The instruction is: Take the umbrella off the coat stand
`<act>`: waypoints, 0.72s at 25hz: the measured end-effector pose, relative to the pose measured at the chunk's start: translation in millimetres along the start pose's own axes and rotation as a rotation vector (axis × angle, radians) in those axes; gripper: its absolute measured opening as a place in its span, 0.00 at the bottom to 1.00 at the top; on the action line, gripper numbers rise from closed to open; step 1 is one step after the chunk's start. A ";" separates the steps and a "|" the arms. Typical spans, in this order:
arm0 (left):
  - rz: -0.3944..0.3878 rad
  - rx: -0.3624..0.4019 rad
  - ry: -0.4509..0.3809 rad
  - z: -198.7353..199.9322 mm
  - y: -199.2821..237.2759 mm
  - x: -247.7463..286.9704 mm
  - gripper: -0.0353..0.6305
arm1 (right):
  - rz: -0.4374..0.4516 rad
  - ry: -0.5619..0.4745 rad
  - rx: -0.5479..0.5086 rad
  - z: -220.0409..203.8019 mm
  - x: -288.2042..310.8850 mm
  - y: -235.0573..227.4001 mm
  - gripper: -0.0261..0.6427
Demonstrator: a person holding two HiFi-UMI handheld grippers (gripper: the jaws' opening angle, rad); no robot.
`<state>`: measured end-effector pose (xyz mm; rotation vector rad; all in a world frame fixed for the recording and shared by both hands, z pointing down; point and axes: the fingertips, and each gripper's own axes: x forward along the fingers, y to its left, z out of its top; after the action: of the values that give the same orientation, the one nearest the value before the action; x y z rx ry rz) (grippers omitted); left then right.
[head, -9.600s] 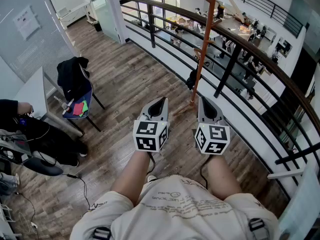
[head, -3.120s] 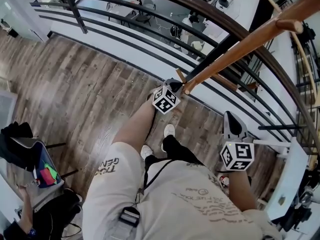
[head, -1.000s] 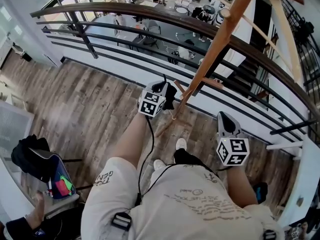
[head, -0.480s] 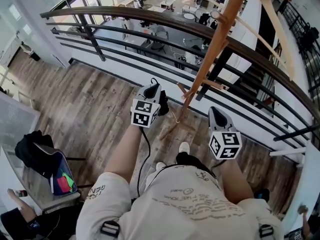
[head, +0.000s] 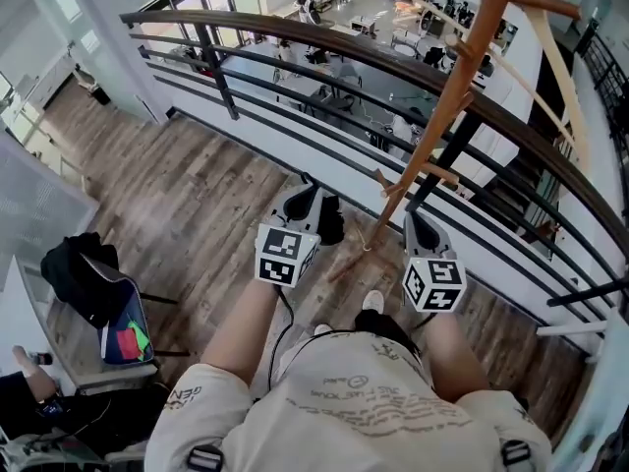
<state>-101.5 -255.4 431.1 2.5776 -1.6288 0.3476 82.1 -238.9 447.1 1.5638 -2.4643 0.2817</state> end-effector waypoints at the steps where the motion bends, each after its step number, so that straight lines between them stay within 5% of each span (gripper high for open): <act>1: 0.008 0.002 0.002 -0.9 0.0 -6.4 0.06 | 0.002 -0.005 0.004 0.8 1.2 2.4 0.04; 18: 0.020 -0.018 -0.025 -4.7 -6.6 -36.5 0.06 | 0.011 -0.034 -0.003 6.2 2.2 9.6 0.04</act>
<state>-111.3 -219.5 427.7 2.5649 -1.6591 0.3018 72.1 -238.5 441.3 1.5669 -2.4989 0.2553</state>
